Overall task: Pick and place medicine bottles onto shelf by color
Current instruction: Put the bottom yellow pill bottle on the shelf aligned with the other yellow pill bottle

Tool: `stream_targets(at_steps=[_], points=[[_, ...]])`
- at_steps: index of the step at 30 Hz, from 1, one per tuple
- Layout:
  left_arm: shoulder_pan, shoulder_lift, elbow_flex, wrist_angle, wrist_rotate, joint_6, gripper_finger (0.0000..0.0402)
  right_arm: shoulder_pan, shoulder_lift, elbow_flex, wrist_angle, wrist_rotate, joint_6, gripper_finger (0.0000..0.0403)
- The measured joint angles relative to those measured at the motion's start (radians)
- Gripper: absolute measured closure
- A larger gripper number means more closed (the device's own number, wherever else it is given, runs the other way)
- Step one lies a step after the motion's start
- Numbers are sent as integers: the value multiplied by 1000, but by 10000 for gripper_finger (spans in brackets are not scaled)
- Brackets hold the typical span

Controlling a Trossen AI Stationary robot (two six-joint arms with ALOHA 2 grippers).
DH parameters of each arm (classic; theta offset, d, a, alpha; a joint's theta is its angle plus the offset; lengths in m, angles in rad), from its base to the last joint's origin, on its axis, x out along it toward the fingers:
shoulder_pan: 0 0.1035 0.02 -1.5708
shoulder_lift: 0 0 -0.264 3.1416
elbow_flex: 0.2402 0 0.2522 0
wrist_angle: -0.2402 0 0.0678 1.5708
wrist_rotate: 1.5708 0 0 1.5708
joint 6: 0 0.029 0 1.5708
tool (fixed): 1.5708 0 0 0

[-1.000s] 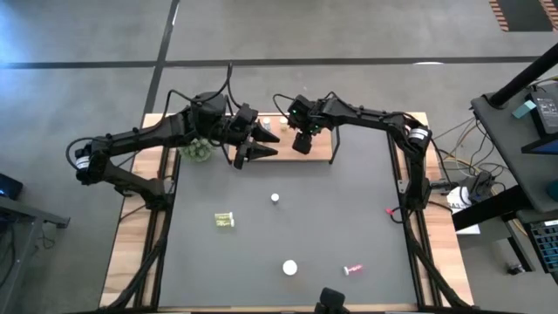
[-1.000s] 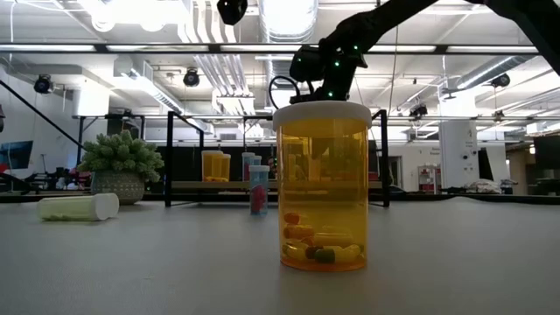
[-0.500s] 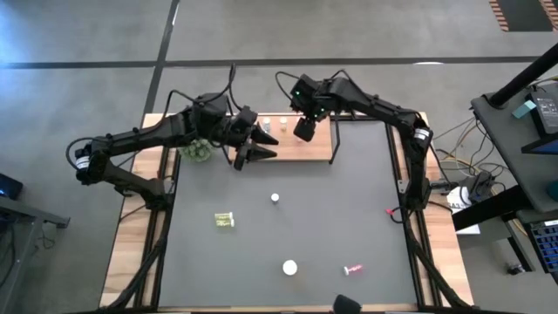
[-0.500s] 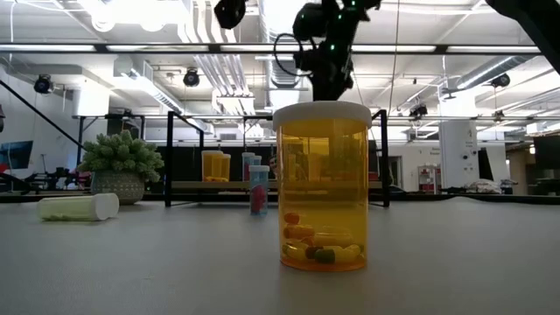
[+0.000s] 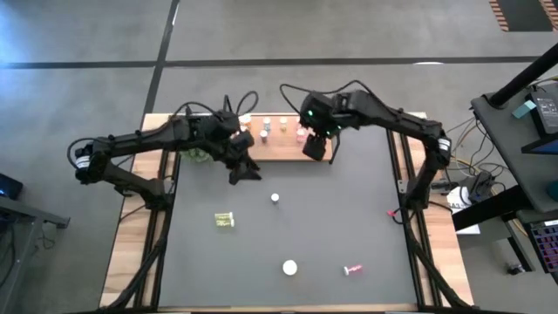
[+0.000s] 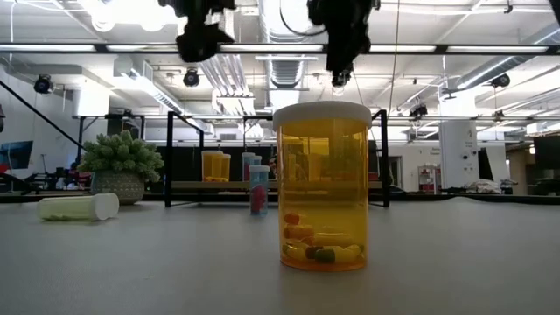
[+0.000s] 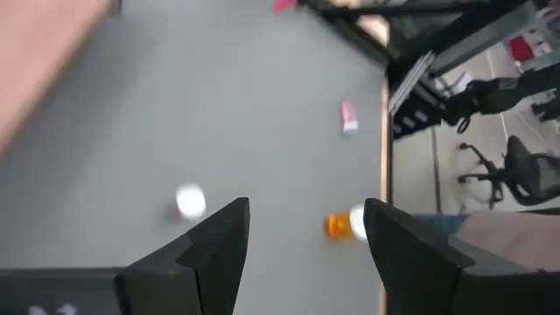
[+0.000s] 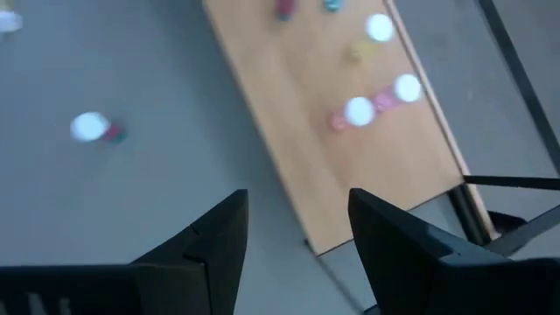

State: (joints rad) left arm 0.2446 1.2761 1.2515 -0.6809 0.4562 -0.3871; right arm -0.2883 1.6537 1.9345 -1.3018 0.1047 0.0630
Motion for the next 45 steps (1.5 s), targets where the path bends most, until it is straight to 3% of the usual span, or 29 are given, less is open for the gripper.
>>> stream_targets(at_steps=[7,14,16,21,26,30,45], points=[[-141,-2,-140,-81,-1,-256,191,138,-143,-132,1,1,68,216],[-327,-2,-255,-83,-3,-494,191,272,-308,-303,48,3,234,216],[-376,3,-268,-79,-48,-448,191,313,-354,-357,96,4,262,216],[-505,15,-326,-79,-272,-295,191,401,-436,-474,244,3,279,216],[-590,44,-368,-79,-296,-287,192,463,-452,-518,295,4,294,216],[-635,68,-403,-80,-396,-286,199,490,-437,-522,297,31,313,216],[-642,187,-463,-82,-513,-254,217,493,-427,-529,298,81,323,216]])
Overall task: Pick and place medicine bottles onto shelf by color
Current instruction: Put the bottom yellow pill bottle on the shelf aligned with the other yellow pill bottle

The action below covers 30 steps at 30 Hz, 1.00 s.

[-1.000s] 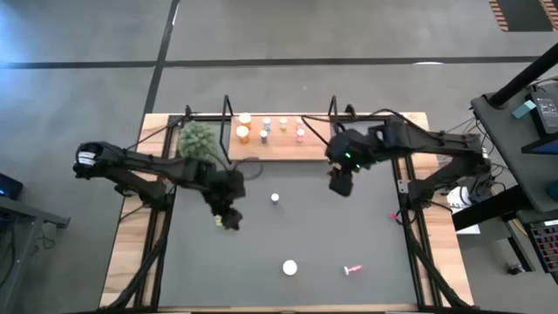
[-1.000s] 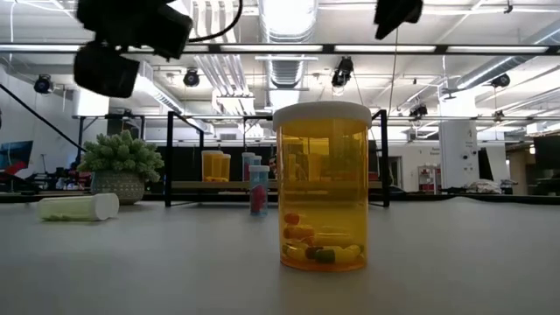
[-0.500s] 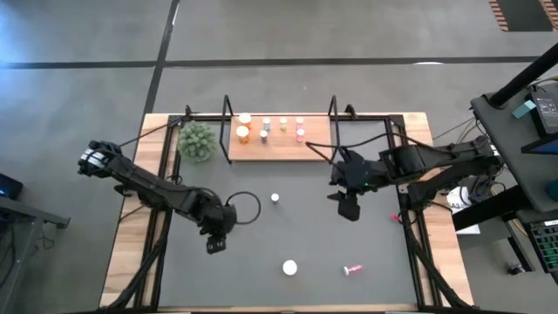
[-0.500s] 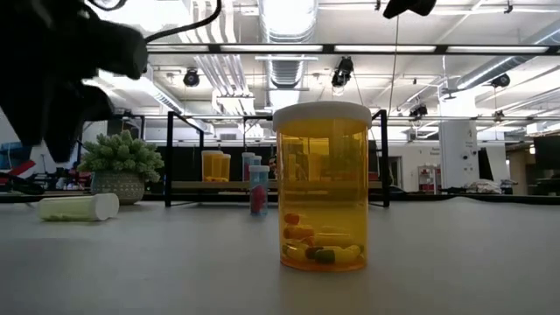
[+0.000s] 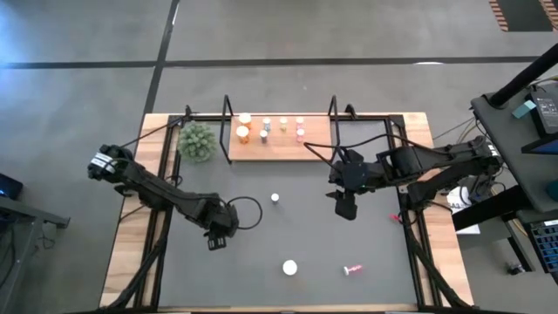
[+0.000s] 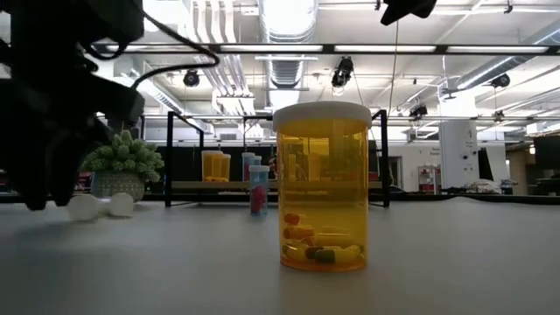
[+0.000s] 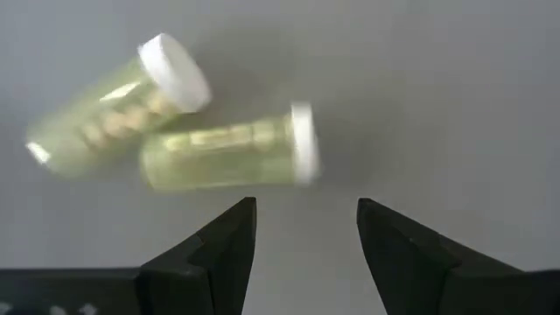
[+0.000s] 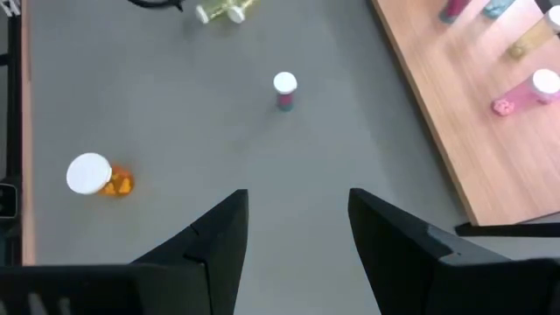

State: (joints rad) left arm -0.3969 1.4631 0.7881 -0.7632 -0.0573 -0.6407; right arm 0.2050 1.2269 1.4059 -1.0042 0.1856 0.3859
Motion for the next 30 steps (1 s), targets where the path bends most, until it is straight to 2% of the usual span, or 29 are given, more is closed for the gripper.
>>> stream_targets(at_steps=[7,15,19,27,30], points=[[-5,-23,51,0,5,36,217,0,0,0,0,0,10,216],[-2,-30,55,-8,-137,219,217,0,0,0,0,0,10,216],[-2,-18,55,-6,-136,450,217,0,0,0,1,0,9,216],[-2,-15,56,-4,-136,1086,217,0,1,0,30,0,8,216],[6,4,53,-4,-136,1230,217,0,1,0,43,0,8,216]])
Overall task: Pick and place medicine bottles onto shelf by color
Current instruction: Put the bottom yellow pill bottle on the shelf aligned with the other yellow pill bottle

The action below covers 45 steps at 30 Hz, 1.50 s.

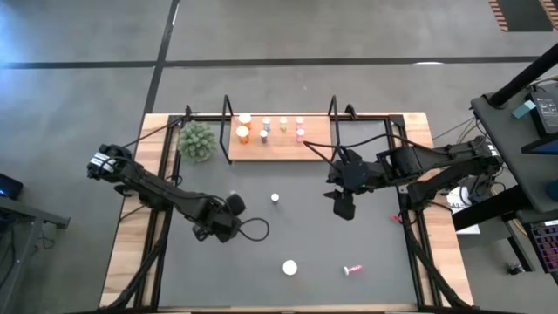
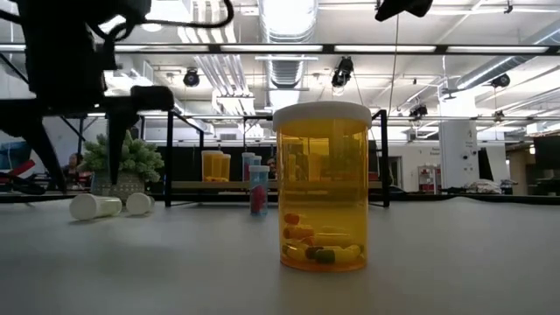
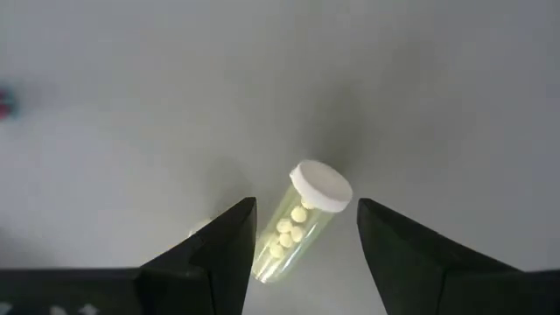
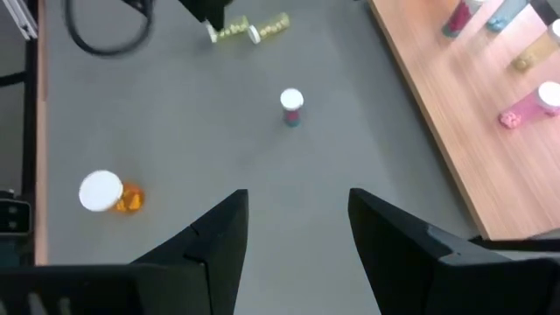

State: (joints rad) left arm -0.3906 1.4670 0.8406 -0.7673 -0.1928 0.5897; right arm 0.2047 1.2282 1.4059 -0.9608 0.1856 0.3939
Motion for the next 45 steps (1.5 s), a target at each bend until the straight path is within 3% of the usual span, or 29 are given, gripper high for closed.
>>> stream_targets(at_steps=[4,11,23,34,45], points=[[18,47,-15,10,-5,79,217,0,0,0,6,0,0,216],[49,132,-19,13,-152,100,217,0,0,0,10,0,6,216],[120,107,-32,37,-33,30,220,0,0,0,25,0,7,216],[122,107,-37,37,4,9,288,0,0,0,25,0,7,216],[122,89,-19,77,42,-287,316,0,0,0,25,0,7,216]])
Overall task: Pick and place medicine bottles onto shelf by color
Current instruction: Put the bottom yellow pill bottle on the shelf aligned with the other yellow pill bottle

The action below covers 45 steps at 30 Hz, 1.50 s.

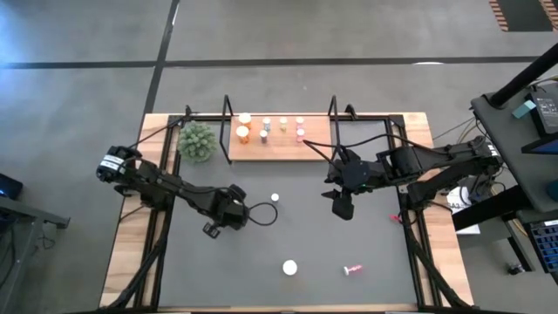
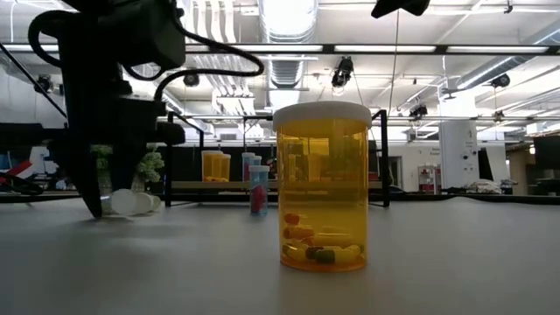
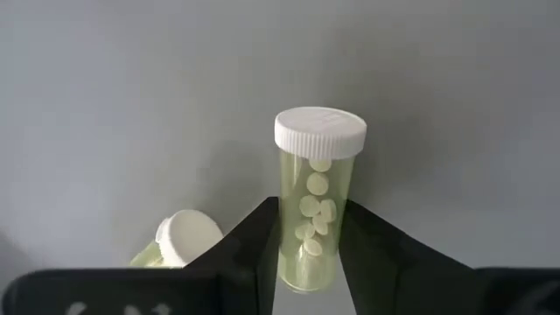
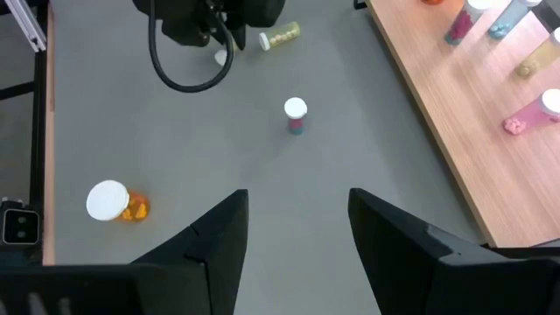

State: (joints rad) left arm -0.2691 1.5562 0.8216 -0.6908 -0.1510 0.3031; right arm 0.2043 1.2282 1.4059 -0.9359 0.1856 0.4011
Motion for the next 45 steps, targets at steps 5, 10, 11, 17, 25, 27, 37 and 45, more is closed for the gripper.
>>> stream_targets(at_steps=[5,10,11,17,25,27,37,45], points=[[0,-63,7,26,-1,-188,317,0,0,0,0,0,0,216],[0,-156,21,102,-18,-346,318,0,0,0,5,0,0,216],[0,-176,24,134,-29,-373,318,0,0,0,8,0,0,216],[2,-250,63,301,-254,-504,318,1,13,0,96,-5,-46,216],[12,-224,225,353,-389,-507,318,-1,71,43,210,-12,-237,216],[17,-206,257,356,-430,-507,318,-2,106,83,208,-12,-238,215],[41,-184,311,462,-446,-500,318,-2,301,353,67,-1,-355,190],[32,-179,302,496,-440,-436,318,-25,415,561,-52,44,-447,188]])
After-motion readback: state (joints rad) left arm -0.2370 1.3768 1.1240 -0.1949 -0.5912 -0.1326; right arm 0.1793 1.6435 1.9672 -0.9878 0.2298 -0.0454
